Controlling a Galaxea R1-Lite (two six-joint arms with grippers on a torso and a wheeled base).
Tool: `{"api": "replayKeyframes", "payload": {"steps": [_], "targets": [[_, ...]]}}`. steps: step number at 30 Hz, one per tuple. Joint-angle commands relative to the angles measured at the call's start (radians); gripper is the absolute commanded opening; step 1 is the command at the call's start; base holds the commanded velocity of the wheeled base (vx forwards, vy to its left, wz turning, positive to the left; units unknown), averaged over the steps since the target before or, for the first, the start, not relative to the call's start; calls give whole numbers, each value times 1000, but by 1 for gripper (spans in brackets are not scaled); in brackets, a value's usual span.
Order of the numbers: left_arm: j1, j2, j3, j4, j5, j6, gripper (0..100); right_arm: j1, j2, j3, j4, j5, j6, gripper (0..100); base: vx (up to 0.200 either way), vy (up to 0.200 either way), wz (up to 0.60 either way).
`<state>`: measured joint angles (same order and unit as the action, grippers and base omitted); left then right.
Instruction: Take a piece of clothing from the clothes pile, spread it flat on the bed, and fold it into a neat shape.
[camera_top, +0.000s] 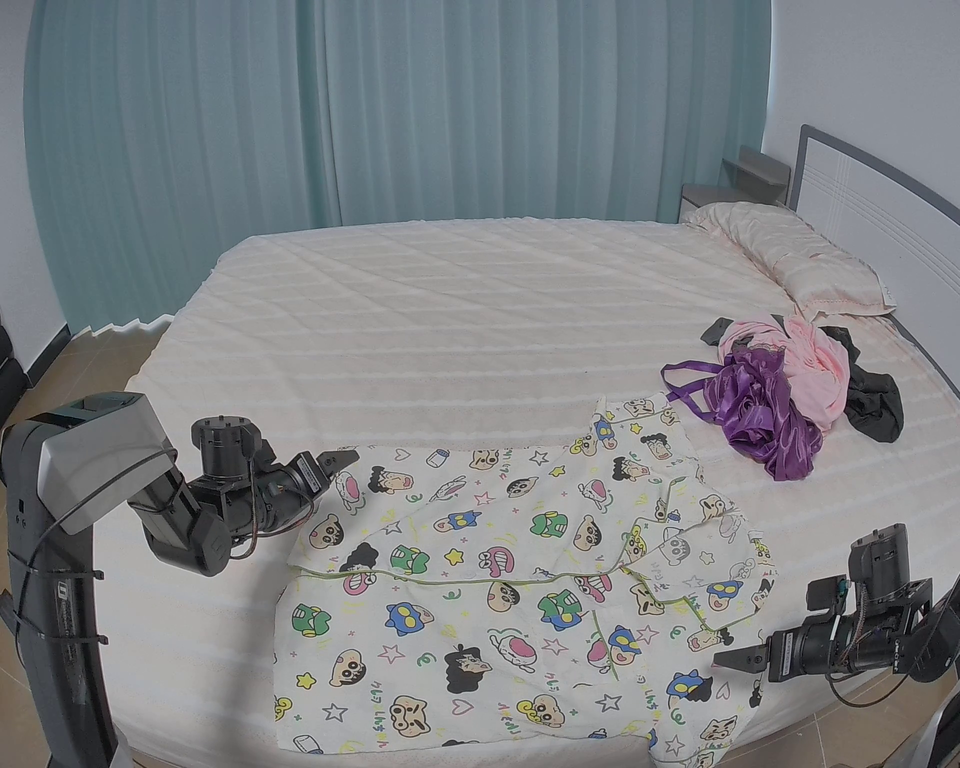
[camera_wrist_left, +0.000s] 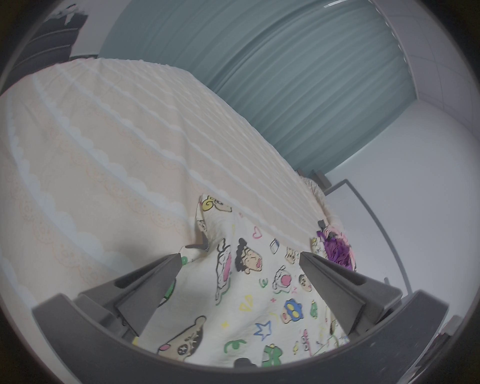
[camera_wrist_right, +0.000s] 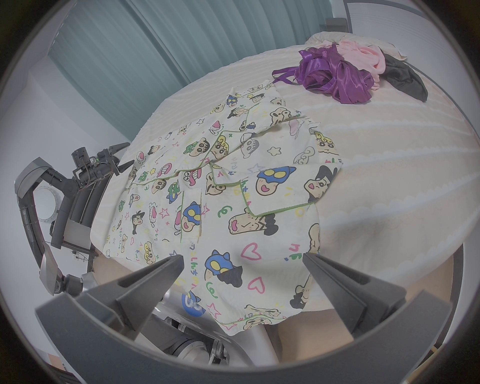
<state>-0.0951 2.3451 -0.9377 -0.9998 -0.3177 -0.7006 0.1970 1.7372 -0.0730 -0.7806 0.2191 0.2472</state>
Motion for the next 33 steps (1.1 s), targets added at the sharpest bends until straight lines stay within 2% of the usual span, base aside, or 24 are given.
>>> {"api": "replayKeyframes", "payload": {"steps": [1,5,6,14,17,27,33], "targets": [[-6,46,-7,0,5,26,100,7,4,1,0,0,0,100,0,0,0],[-26,60,-9,1,14,52,100,7,4,1,-2,0,0,100,0,0,0],[-28,60,-9,1,17,52,0,7,5,1,-2,0,0,100,0,0,0],[-35,56,-15,-5,140,53,0,9,18,1,-2,0,0,100,0,0,0],[-35,54,-15,-3,147,53,0,9,18,2,-2,0,0,100,0,0,0],[-38,34,0,-10,315,144,0,7,25,2,-2,0,0,100,0,0,0],[-43,43,-7,-11,328,164,0,7,25,1,-2,0,0,100,0,0,0]]}}
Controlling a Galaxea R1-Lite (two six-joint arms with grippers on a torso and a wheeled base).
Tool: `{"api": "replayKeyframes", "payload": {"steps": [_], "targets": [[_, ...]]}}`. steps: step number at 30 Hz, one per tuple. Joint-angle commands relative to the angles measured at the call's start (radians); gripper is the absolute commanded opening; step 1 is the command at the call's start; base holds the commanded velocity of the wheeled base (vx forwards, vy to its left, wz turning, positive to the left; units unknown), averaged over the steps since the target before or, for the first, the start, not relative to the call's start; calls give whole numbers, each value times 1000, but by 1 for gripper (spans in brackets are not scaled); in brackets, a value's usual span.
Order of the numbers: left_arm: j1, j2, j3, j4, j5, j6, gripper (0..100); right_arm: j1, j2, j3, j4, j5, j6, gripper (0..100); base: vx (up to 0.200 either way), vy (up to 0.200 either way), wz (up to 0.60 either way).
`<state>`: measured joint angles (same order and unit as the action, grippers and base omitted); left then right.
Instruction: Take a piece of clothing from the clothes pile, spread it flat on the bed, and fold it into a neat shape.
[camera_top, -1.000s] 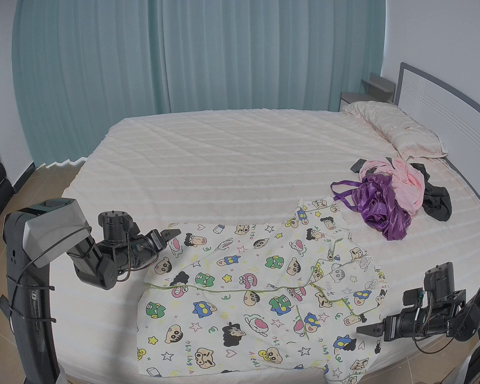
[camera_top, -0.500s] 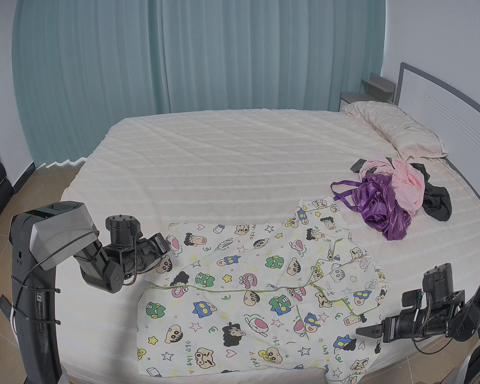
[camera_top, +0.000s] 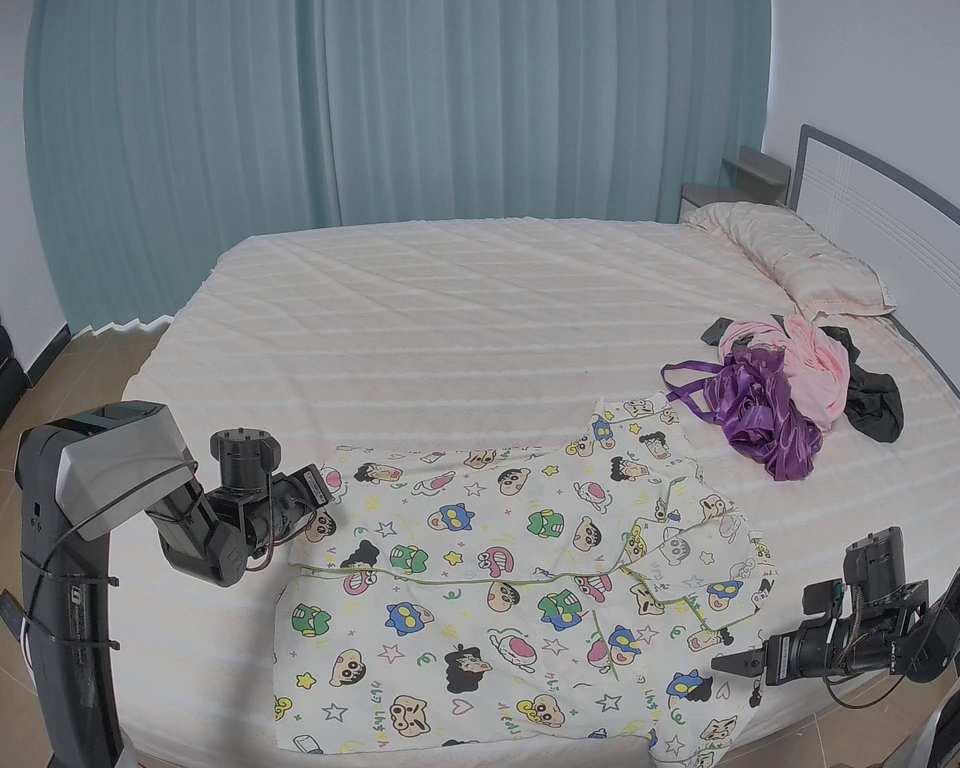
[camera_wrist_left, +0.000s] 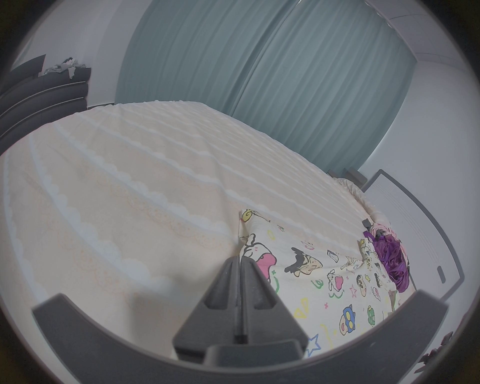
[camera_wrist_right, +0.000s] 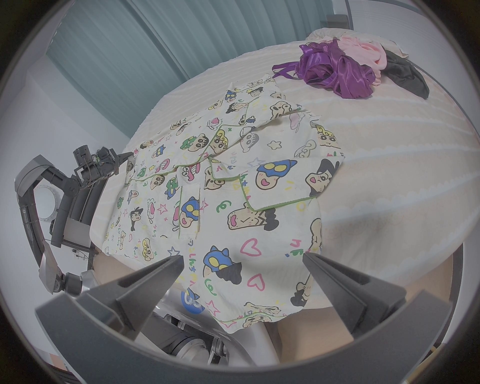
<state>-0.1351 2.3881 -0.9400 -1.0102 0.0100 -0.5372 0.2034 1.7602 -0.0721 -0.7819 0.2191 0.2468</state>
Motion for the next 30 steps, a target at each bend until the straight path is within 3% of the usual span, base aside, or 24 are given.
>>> {"api": "replayKeyframes", "payload": {"steps": [1,6,7,14,17,22,30], "targets": [[-8,2,-5,1,1,0,0,1,2,0,0,0,0,100,0,0,0],[-8,6,-10,4,2,0,0,-1,2,-9,-2,2,2,100,0,0,0],[-8,6,-10,2,2,0,100,-2,1,-12,-2,2,3,100,0,0,0],[8,-17,4,10,1,-17,100,-12,-8,-75,-39,-6,62,100,0,0,0],[20,-81,49,10,-5,-66,100,-45,18,-192,-45,-14,126,100,0,0,0],[23,-136,104,10,-10,-96,100,-111,97,-321,-43,-41,135,100,0,0,0],[22,-254,271,4,-21,-129,100,-127,94,-253,-62,-49,200,100,0,0,0]]}}
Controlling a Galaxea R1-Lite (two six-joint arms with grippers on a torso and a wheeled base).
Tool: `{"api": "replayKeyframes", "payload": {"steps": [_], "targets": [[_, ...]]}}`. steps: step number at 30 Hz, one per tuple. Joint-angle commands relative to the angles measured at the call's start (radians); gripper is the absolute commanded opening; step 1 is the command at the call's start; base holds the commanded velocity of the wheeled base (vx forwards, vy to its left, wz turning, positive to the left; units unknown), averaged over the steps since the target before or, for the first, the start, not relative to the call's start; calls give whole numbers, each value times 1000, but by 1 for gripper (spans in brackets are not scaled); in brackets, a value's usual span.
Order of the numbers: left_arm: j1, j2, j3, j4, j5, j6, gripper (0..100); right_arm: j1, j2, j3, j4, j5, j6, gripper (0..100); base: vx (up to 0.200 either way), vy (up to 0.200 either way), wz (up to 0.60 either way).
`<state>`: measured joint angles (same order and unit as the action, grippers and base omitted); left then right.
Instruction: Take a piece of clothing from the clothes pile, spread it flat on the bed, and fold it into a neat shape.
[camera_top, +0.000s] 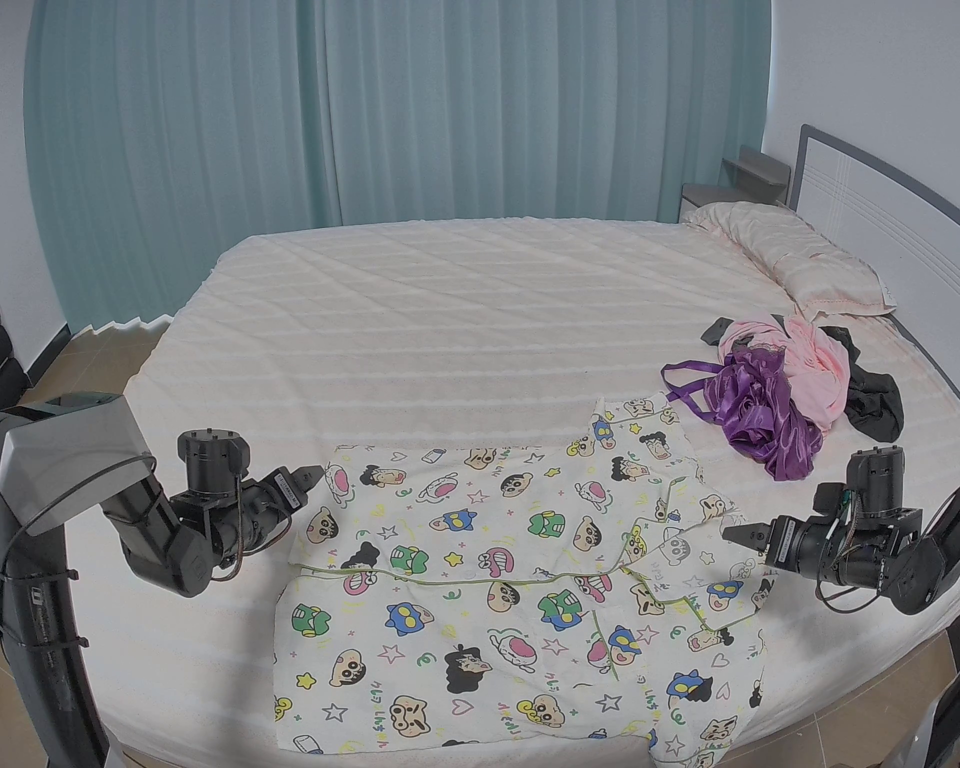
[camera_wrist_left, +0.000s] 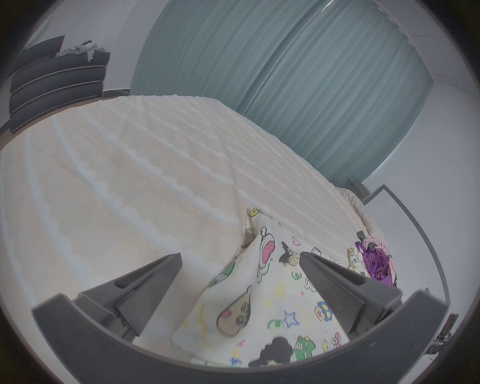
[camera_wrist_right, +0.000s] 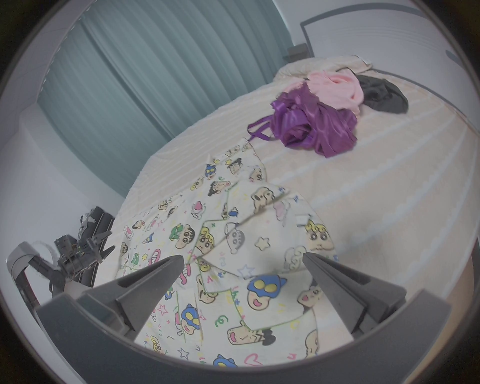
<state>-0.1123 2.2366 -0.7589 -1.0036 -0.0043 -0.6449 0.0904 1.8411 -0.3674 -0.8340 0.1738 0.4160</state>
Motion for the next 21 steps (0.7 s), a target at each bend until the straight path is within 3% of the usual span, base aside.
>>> {"api": "replayKeyframes", "payload": {"steps": [1,4,11,21], "targets": [[-7,-124,135,-4,-11,-30,100,-14,-3,76,-19,-2,37,100,0,0,0],[-36,-158,193,-6,-17,-36,100,-11,-34,156,-43,9,43,100,0,0,0],[-98,-226,363,-6,-19,-116,100,14,-72,340,-178,16,127,100,-200,0,0],[-155,-242,475,-6,-19,-200,100,15,-89,367,-215,36,149,100,-200,0,0]]}}
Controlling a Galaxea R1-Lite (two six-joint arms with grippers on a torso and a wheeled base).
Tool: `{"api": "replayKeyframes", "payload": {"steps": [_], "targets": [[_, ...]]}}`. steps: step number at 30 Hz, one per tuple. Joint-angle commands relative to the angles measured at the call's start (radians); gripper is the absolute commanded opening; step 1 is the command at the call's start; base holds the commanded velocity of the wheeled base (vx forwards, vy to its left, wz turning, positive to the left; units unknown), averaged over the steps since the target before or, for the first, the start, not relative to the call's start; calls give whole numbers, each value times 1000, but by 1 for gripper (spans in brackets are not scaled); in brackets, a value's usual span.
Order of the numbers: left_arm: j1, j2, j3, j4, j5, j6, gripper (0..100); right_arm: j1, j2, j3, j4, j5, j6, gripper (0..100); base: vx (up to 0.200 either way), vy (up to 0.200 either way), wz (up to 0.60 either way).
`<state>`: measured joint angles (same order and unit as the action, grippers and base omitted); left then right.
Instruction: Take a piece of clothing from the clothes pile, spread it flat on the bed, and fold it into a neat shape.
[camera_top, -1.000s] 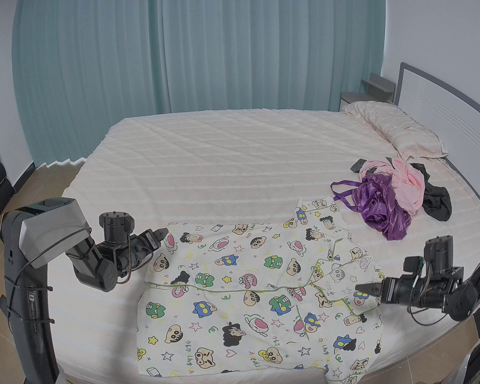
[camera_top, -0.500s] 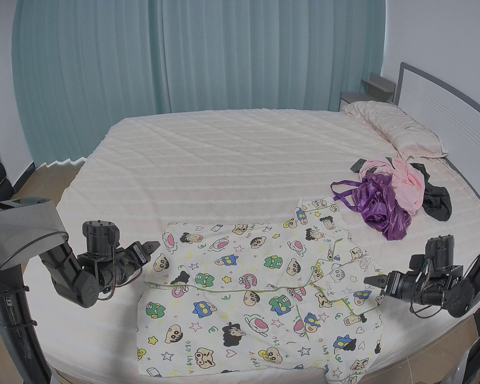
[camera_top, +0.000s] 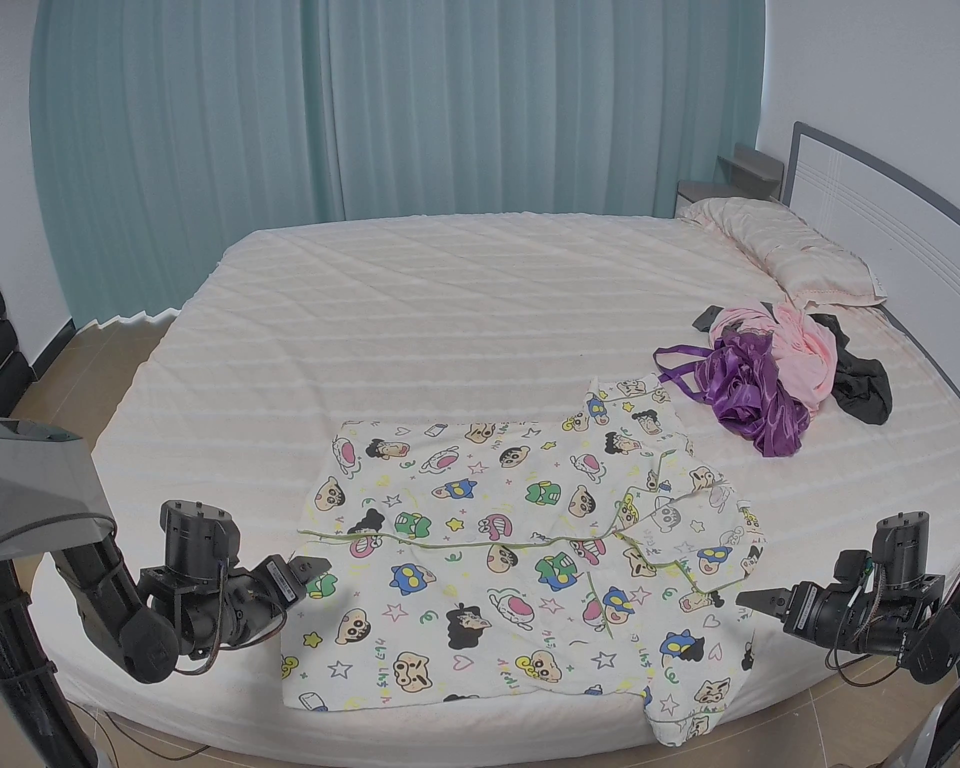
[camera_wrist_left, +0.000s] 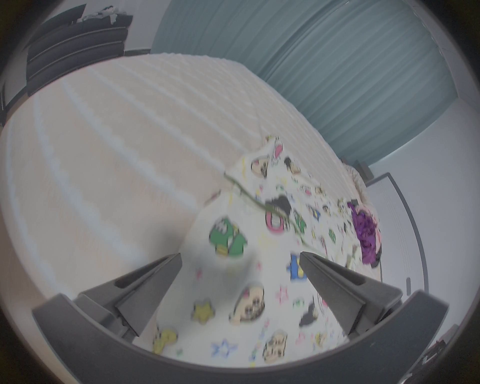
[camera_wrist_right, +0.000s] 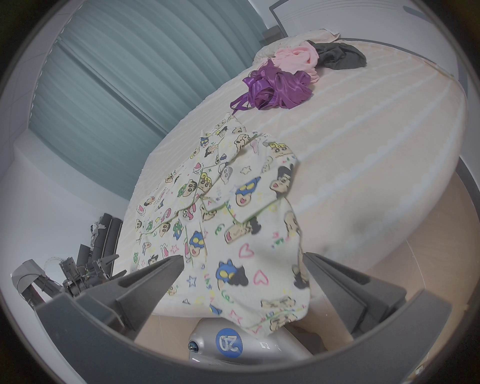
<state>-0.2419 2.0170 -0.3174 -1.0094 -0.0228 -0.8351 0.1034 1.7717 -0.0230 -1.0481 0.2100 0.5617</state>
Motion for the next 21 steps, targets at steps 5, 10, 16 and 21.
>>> {"api": "replayKeyframes", "payload": {"steps": [5,10,16,21], "targets": [[-46,-37,61,3,1,-10,100,1,-21,23,0,-1,1,100,-40,0,0],[-96,-35,110,6,24,-35,100,16,-20,23,7,0,3,100,0,0,0],[-114,-24,133,9,49,-32,100,16,-15,23,7,-3,1,100,0,0,0],[-145,54,127,0,78,-30,100,16,-18,23,5,-3,-3,100,0,0,0]]}}
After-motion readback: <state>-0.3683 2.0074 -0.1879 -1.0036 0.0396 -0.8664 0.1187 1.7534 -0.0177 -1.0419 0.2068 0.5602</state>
